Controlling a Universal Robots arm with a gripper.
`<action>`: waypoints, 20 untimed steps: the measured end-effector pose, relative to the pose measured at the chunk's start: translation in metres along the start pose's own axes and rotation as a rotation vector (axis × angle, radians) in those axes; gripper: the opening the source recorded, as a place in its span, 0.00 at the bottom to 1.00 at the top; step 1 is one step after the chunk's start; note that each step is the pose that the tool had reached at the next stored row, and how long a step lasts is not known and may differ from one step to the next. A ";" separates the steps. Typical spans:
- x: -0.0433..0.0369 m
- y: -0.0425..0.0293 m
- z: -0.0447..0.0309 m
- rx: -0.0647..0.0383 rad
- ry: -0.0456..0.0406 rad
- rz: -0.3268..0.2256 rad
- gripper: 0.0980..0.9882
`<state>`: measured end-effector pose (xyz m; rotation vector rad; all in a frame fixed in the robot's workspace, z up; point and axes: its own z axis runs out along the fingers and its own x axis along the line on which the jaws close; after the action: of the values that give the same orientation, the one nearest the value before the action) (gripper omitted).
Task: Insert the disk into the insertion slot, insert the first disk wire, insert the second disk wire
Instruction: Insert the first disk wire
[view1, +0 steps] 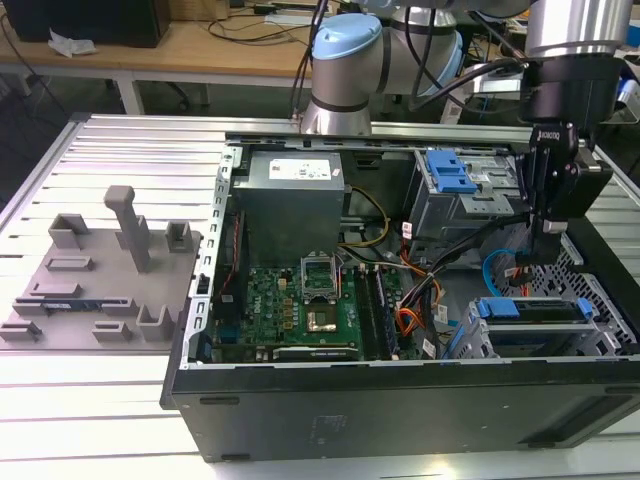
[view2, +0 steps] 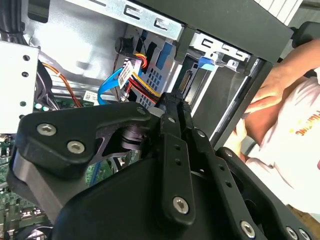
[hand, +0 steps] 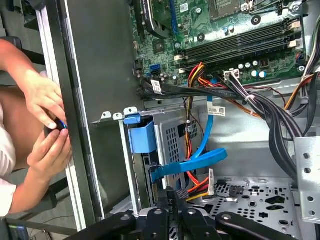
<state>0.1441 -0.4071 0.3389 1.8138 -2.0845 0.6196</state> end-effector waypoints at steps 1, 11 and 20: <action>-0.0001 0.0000 0.0001 0.000 -0.0001 0.000 0.07; -0.0018 0.0004 0.0029 0.001 -0.0005 0.000 0.07; -0.0066 -0.0154 0.0045 -0.057 0.0058 -0.031 0.07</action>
<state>0.1605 -0.4054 0.3336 1.8075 -2.0449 0.5513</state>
